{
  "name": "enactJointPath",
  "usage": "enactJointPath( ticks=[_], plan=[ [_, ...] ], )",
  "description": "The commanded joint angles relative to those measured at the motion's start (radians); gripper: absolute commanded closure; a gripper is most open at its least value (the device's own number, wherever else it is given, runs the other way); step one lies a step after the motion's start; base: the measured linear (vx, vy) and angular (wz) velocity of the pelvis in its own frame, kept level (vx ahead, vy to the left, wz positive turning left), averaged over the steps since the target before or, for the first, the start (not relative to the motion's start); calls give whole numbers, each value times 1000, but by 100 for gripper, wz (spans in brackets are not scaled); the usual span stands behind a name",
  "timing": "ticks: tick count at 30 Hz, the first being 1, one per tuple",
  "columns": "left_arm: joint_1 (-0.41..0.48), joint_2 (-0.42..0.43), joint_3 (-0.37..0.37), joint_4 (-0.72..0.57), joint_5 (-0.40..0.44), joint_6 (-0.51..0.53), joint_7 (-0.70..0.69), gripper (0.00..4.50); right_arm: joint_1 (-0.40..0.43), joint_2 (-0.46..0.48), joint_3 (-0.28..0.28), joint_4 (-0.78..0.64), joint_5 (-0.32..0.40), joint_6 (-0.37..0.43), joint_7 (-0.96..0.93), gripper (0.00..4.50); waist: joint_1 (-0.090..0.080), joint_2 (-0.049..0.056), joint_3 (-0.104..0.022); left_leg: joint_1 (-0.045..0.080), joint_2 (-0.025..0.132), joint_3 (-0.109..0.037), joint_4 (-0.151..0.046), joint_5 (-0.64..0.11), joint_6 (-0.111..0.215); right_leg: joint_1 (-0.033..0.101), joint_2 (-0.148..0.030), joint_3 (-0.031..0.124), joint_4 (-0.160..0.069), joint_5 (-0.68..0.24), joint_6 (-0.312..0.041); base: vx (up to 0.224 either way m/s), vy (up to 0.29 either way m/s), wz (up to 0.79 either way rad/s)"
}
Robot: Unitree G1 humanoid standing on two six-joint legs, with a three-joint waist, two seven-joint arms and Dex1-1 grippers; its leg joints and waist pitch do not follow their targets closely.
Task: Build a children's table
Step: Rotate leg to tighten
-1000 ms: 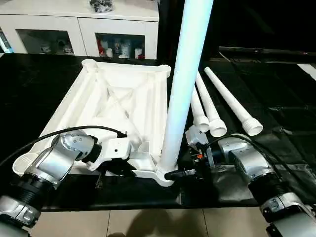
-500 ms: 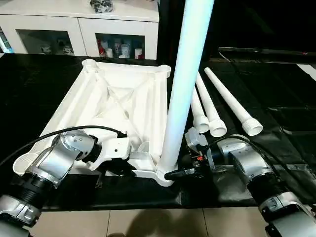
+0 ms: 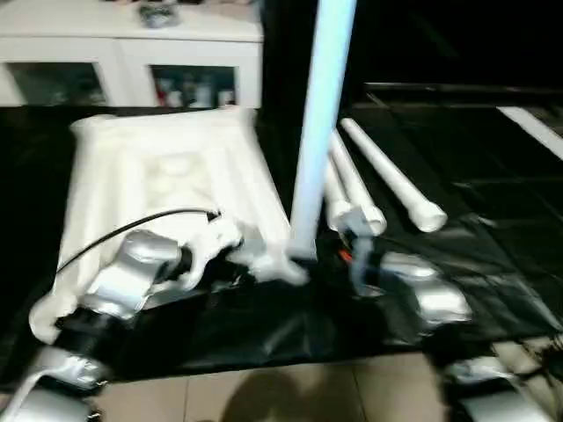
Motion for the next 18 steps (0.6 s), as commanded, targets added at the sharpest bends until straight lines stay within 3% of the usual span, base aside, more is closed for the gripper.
enactJointPath(
  ticks=[1, 2, 5, 6, 10, 13, 18],
  plan=[
    [-38, -90, 39, -12, -11, 50, 151, 450, -28, 109, 64, 36, -1, 26, -63, 176, 2, 9, -53, 4, 15, -6, -65, -320, -25, 38, -72, 44, -94, -385, -152, 0, 0, 0],
    [-40, -103, 48, -11, -11, 57, 174, 450, -31, 115, 68, 41, -8, 24, -76, 176, 4, 13, -54, 7, 15, -6, -65, -315, -23, 38, -71, 44, -94, -372, -157, 0, 0, 0],
    [-48, -147, 75, -8, -9, 77, 247, 450, -39, 131, 79, 54, -33, 17, -111, 176, 8, 10, -58, 3, 14, 0, -62, -276, -2, 44, -68, 45, -90, -288, -171, 0, 0, 0],
    [-50, -171, 78, -12, 3, 85, 286, 450, -41, 135, 81, 59, -46, -1, -126, 120, 11, 8, -60, 0, 13, 1, -61, -247, 8, 47, -68, 46, -86, -250, -173, 0, 0, 0],
    [-48, -181, 57, -28, 16, 93, 291, 450, -40, 139, 44, 69, -40, -13, -152, 85, 13, 13, -63, -6, 13, 2, -59, -196, 30, 53, -67, 44, -78, -172, -184, 0, 0, 0],
    [-39, -163, 42, -45, 14, 99, 260, 450, -35, 127, 34, 63, -44, -36, -150, 56, 1, 16, -64, -9, 13, 0, -59, -196, 31, 56, -67, 42, -78, -161, -188, 0, 0, 0],
    [-11, -101, 9, -73, 14, 77, 167, 450, -3, 65, 39, 20, -43, -79, -95, 5, -2, 19, -62, -5, 17, 2, -58, -215, 38, 52, -67, 43, -80, -161, -208, 0, 0, 0]
  ],
)
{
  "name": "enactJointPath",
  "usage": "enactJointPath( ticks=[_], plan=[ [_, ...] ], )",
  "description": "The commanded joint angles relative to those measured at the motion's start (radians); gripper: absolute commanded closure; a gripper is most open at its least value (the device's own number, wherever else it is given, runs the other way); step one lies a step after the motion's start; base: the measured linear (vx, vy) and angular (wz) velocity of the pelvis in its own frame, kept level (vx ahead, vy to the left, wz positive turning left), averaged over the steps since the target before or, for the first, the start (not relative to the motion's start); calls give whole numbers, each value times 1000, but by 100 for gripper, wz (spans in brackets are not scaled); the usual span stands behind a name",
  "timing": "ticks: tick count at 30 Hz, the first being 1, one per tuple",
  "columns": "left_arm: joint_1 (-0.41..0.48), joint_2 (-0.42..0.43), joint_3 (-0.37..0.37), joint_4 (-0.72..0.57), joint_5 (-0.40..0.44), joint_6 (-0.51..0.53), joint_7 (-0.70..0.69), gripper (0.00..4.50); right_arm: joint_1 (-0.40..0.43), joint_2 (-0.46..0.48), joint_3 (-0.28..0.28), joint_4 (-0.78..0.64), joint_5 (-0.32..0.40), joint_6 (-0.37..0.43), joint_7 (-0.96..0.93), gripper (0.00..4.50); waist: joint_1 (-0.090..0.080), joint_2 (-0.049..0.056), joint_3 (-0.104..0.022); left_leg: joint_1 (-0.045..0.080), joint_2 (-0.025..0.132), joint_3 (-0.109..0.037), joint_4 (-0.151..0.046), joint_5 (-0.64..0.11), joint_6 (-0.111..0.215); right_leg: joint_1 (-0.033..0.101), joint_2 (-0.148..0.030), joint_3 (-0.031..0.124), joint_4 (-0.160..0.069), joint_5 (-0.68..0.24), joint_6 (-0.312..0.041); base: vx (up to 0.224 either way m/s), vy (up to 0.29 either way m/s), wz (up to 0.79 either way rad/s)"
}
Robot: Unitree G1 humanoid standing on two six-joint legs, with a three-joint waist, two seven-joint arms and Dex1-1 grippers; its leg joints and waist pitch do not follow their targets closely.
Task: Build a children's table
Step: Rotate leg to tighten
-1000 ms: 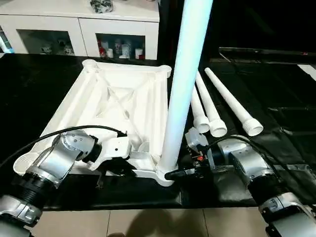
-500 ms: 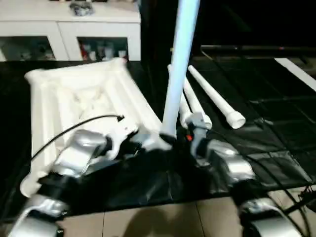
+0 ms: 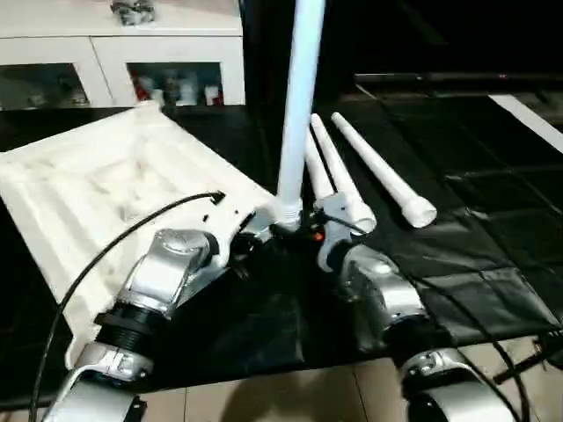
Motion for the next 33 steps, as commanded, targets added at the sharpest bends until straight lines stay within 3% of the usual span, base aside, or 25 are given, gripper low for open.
enactJointPath(
  ticks=[1, 5, 6, 9, 15, 17, 18, 19, 22, 24, 28, 33],
  plan=[
    [12, 14, -47, -42, -34, -41, -91, 450, 21, -19, 28, -32, 0, -8, 60, 5, 13, 10, -59, 4, 18, -2, -52, -211, 40, 57, -68, 44, -75, -163, -199, 0, 0, 0],
    [34, 93, -80, -36, -33, -94, -187, 450, 72, -105, 32, -131, 25, -9, 200, 5, 22, 9, -57, 5, 18, 0, -52, -220, 44, 57, -68, 45, -74, -169, -192, 0, 0, 0],
    [39, 116, -91, -29, -31, -130, -220, 450, 84, -134, 37, -159, 32, -3, 246, 5, 27, 10, -55, 10, 20, 0, -54, -241, 41, 51, -69, 46, -79, -199, -190, 0, 0, 0],
    [49, 170, -117, -14, -20, -189, -297, 450, 111, -211, 61, -229, 49, 13, 387, 5, 35, 10, -52, 10, 22, -1, -56, -268, 36, 51, -69, 46, -83, -248, -171, 0, 0, 0],
    [64, 243, -154, -3, -18, -307, -428, 450, 120, -318, 113, -296, 74, 50, 572, 5, 48, 3, -55, 7, 21, -1, -55, -248, 41, 53, -69, 46, -81, -245, -160, 0, 0, 0],
    [71, 269, -171, -13, -30, -330, -492, 450, 109, -348, 135, -300, 62, 46, 625, 5, 49, 5, -55, 8, 22, 0, -54, -237, 38, 51, -70, 45, -78, -232, -172, 0, 0, 0],
    [72, 278, -179, -15, -33, -344, -509, 450, 107, -355, 141, -300, 58, 43, 638, 5, 49, 5, -55, 8, 22, 0, -54, -237, 38, 51, -70, 45, -78, -232, -172, 0, 0, 0],
    [74, 296, -198, -22, -35, -368, -543, 450, 94, -365, 152, -288, 42, 27, 658, 5, 52, -2, -55, 7, 22, 1, -54, -238, 40, 51, -71, 45, -78, -244, -171, 0, 0, 0],
    [80, 315, -223, -32, -43, -416, -602, 450, 65, -368, 171, -245, 15, -6, 678, 5, 53, 3, -55, 8, 23, 0, -54, -240, 34, 49, -72, 45, -76, -255, -174, 0, 0, 0],
    [81, 329, -241, -40, -42, -439, -645, 450, 46, -369, 187, -224, 2, -18, 694, 5, 54, -1, -54, 12, 25, 2, -55, -254, 26, 46, -72, 46, -78, -268, -178, 0, 0, 0],
    [73, 333, -256, -38, -33, -469, -667, 450, 28, -366, 202, -214, 7, -17, 725, 5, 60, 1, -55, 11, 27, 2, -54, -245, 28, 48, -72, 47, -73, -246, -179, 0, 0, 0],
    [54, 329, -271, -25, -25, -501, -694, 450, 15, -363, 231, -199, 15, -11, 785, 21, 63, -4, -56, 10, 25, 3, -53, -238, 27, 49, -72, 46, -71, -242, -178, 0, 0, 0]
  ],
)
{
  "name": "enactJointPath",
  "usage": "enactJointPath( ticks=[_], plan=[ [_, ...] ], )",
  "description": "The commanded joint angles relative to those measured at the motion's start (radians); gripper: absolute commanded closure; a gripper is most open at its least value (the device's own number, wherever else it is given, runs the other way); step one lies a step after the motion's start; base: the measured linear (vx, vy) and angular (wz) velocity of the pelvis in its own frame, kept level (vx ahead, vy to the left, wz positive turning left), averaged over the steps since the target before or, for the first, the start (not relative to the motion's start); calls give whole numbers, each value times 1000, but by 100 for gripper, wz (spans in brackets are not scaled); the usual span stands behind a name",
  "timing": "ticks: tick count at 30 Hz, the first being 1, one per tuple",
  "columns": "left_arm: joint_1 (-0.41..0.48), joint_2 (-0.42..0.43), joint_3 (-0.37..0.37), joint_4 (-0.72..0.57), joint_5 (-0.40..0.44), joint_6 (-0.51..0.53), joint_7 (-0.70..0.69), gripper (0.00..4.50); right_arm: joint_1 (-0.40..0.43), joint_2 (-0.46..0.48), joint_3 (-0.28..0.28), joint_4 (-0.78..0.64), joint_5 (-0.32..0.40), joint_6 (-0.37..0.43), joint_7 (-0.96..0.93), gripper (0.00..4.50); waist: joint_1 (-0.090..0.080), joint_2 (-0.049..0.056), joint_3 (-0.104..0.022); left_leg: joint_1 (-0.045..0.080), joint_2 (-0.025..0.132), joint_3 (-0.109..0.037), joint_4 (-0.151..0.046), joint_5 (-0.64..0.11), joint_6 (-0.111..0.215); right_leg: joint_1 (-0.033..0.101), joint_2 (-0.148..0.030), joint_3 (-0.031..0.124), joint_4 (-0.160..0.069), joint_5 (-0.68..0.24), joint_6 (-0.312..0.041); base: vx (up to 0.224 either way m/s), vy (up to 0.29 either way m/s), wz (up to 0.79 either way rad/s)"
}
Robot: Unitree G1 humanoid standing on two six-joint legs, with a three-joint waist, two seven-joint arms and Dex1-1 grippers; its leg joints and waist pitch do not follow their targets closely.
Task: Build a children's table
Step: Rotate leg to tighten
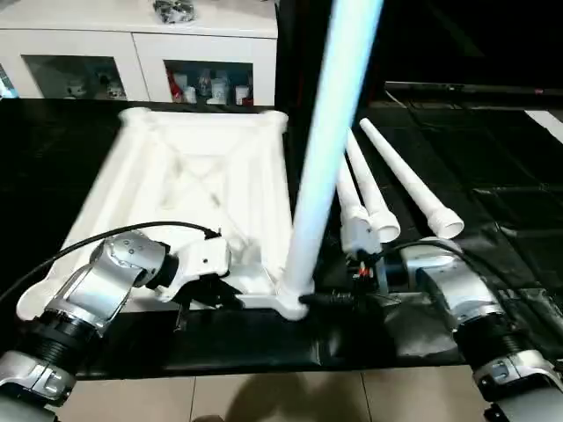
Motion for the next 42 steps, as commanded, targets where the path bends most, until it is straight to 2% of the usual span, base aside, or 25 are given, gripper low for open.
enactJointPath(
  ticks=[1, 17, 24, 25, 27, 29, 30, 31, 33, 35, 36, 37, 38, 39, 41, 42],
  plan=[
    [-3, -10, -64, 3, 18, -24, -57, 450, -19, -4, 6, 8, 0, 3, 30, 21, -6, 1, -56, 11, 25, 3, -58, -235, 27, 48, -71, 47, -72, -241, -178, 0, 0, 0],
    [-14, -8, -71, 26, 22, -53, -72, 450, -27, 30, 10, 55, 10, -10, 67, 159, -4, 5, -58, 12, 27, 1, -57, -235, 21, 48, -71, 46, -69, -224, -187, 0, 0, 0],
    [-12, -22, -57, 31, 23, -19, -33, 450, 8, 36, 9, 17, 32, 13, 71, 176, -3, 2, -58, 13, 27, 2, -57, -229, 22, 48, -70, 47, -68, -224, -185, 0, 0, 0],
    [-12, -39, -40, 36, 16, 12, 2, 450, 20, 47, -2, 6, 45, 27, 54, 176, -3, 5, -57, 13, 27, 2, -57, -233, 23, 47, -70, 47, -69, -227, -185, 0, 0, 0],
    [-12, -54, -24, 36, 6, 40, 29, 450, 26, 62, -18, 4, 52, 35, 20, 176, -2, 4, -56, 14, 27, 3, -58, -238, 20, 47, -71, 47, -71, -237, -186, 0, 0, 0],
    [-11, -98, 18, 28, -18, 114, 106, 450, 27, 117, -60, 23, 50, 60, -124, 176, -7, 5, -50, 14, 25, 0, -63, -274, 7, 45, -71, 46, -76, -304, -174, 0, 0, 0],
    [-11, -110, 27, 26, -22, 133, 128, 450, 28, 130, -68, 28, 47, 59, -159, 176, -13, 3, -46, 16, 22, -2, -64, -308, -7, 44, -74, 46, -83, -376, -156, 0, 0, 0],
    [-14, -136, 46, 23, -27, 171, 174, 450, 26, 160, -82, 40, 39, 67, -233, 176, -15, 5, -49, 17, 20, -7, -64, -321, -15, 47, -78, 44, -90, -437, -134, 0, 0, 0],
    [-19, -185, 78, 19, -30, 239, 263, 450, 20, 215, -101, 64, 24, 74, -358, 177, -27, 4, -47, 16, 18, -9, -67, -320, -25, 45, -76, 44, -92, -451, -124, 0, 0, 0],
    [-22, -223, 99, 15, -24, 285, 335, 450, 12, 256, -111, 84, 14, 79, -440, 177, -40, 3, -48, 9, 16, -12, -68, -315, -29, 49, -74, 41, -91, -453, -115, 0, 0, 0],
    [-25, -255, 120, 13, -19, 327, 396, 450, -3, 290, -118, 109, 4, 86, -512, 177, -44, 7, -50, 15, 15, -12, -65, -322, -29, 45, -74, 41, -94, -453, -116, 0, 0, 0],
    [-28, -295, 148, 8, -12, 378, 470, 450, -22, 332, -125, 138, -9, 95, -596, 177, -55, 3, -50, 15, 14, -9, -63, -319, -26, 43, -72, 44, -92, -428, -130, 0, 0, 0],
    [-29, -301, 153, 8, -11, 384, 481, 450, -25, 336, -125, 142, -12, 95, -606, 177, -57, 3, -50, 14, 14, -10, -64, -314, -24, 44, -72, 43, -92, -422, -134, 0, 0, 0],
    [-34, -347, 191, 6, -7, 434, 567, 450, -43, 366, -126, 162, -33, 107, -679, 177, -61, 3, -50, 14, 13, -8, -62, -303, -19, 43, -69, 43, -91, -406, -137, 0, 0, 0],
    [-38, -380, 214, 0, -7, 467, 620, 450, -58, 388, -129, 177, -40, 129, -716, 177, -59, 3, -53, 17, 12, -6, -58, -289, -6, 43, -69, 45, -92, -379, -145, 0, 0, 0],
    [-39, -393, 222, -5, -7, 480, 639, 450, -64, 399, -130, 183, -42, 140, -728, 177, -60, 4, -55, 12, 12, -4, -58, -261, 2, 47, -67, 46, -87, -329, -155, 0, 0, 0]
  ],
)
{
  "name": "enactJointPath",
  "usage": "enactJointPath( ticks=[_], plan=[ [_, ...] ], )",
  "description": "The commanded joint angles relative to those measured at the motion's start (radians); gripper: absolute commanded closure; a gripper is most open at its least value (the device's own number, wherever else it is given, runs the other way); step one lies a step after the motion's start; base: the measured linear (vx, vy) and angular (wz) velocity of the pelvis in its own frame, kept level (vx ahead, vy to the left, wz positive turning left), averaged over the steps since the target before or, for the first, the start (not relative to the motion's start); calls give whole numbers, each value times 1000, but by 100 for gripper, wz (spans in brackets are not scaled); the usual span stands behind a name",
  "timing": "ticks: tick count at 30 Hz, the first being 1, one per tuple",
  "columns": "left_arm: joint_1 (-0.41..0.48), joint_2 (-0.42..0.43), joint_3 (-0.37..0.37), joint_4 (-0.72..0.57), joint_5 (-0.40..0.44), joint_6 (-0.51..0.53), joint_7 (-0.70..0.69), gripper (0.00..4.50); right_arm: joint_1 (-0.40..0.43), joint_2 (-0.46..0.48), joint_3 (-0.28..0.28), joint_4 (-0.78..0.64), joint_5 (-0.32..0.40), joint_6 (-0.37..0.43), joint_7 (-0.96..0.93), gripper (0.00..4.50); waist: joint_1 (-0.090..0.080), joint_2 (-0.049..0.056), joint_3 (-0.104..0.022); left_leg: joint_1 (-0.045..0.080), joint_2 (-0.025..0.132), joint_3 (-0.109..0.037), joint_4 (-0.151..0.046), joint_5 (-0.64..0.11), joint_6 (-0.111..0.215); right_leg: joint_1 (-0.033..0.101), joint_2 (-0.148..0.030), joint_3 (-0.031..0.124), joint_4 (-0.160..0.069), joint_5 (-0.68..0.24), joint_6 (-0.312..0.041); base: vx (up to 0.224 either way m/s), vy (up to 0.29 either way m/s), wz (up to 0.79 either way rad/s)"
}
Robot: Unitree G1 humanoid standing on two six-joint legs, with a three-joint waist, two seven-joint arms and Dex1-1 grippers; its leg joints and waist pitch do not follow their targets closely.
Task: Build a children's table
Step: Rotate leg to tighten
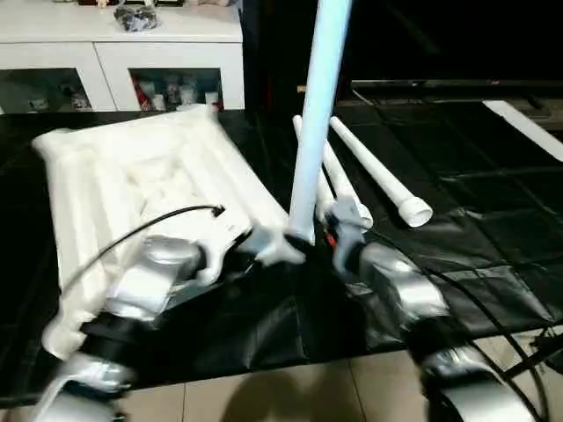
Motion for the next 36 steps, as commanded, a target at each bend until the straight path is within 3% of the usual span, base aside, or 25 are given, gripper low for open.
enactJointPath(
  ticks=[1, 2, 3, 6, 7, 13, 16, 23, 27, 32, 36],
  plan=[
    [-23, -66, 23, -8, -29, 8, 93, 450, -4, 86, 86, 9, -3, 29, 51, 177, 6, 3, -56, -2, 13, -1, -56, -241, 12, 45, -65, 45, -85, -278, -167, 0, 0, 0],
    [-26, -83, 18, -22, -10, 25, 125, 450, -11, 103, 85, 14, -8, 18, 42, 177, 7, -3, -57, -3, 12, 0, -55, -230, 19, 48, -65, 44, -84, -259, -169, 0, 0, 0],
    [-26, -84, 9, -29, -1, 28, 129, 450, -10, 106, 84, 15, -18, 0, 24, 121, 11, 1, -59, -4, 14, 0, -54, -206, 27, 50, -66, 45, -80, -220, -176, 0, 0, 0],
    [-23, -80, -5, -45, 4, 33, 121, 450, -6, 108, 83, 17, -27, -11, 12, 107, 15, 0, -62, -8, 14, 2, -52, -154, 42, 54, -66, 45, -70, -131, -194, 0, 0, 0],
    [-17, -71, -16, -60, 10, 40, 113, 450, -2, 109, 78, 17, -26, -10, 7, 84, 15, 2, -61, -8, 14, 2, -52, -150, 47, 54, -66, 45, -70, -119, -199, 0, 0, 0],
    [2, -6, -38, -75, 14, 12, 50, 450, 24, 62, 69, -16, -28, -37, 32, 38, 9, 2, -55, -5, 17, 0, -58, -225, 29, 51, -68, 45, -81, -231, -174, 0, 0, 0],
    [11, 17, -42, -80, 13, 7, 24, 450, 43, 38, 67, -46, -25, -41, 62, 8, 9, 2, -54, -5, 17, 0, -58, -219, 28, 50, -67, 45, -80, -225, -171, 0, 0, 0],
    [66, 194, -103, -66, -9, -177, -237, 450, 124, -149, 88, -197, 30, -71, 370, 3, 15, 0, -54, -8, 16, 1, -55, -222, 50, 53, -67, 47, -79, -215, -163, 0, 0, 0],
    [78, 269, -130, -56, -26, -278, -369, 450, 137, -243, 126, -262, 68, -41, 573, 3, 18, 2, -49, 0, 21, 0, -60, -271, 43, 46, -68, 46, -87, -298, -159, 0, 0, 0],
    [69, 307, -158, -41, -24, -328, -444, 450, 122, -293, 160, -268, 71, -36, 684, 3, 30, -1, -50, 0, 23, 1, -60, -261, 37, 44, -69, 47, -84, -288, -169, 0, 0, 0],
    [58, 334, -190, -28, -26, -385, -517, 450, 93, -311, 189, -245, 44, -97, 729, 3, 40, -7, -51, 2, 23, 3, -58, -247, 33, 43, -70, 48, -81, -275, -171, 0, 0, 0]
  ],
)
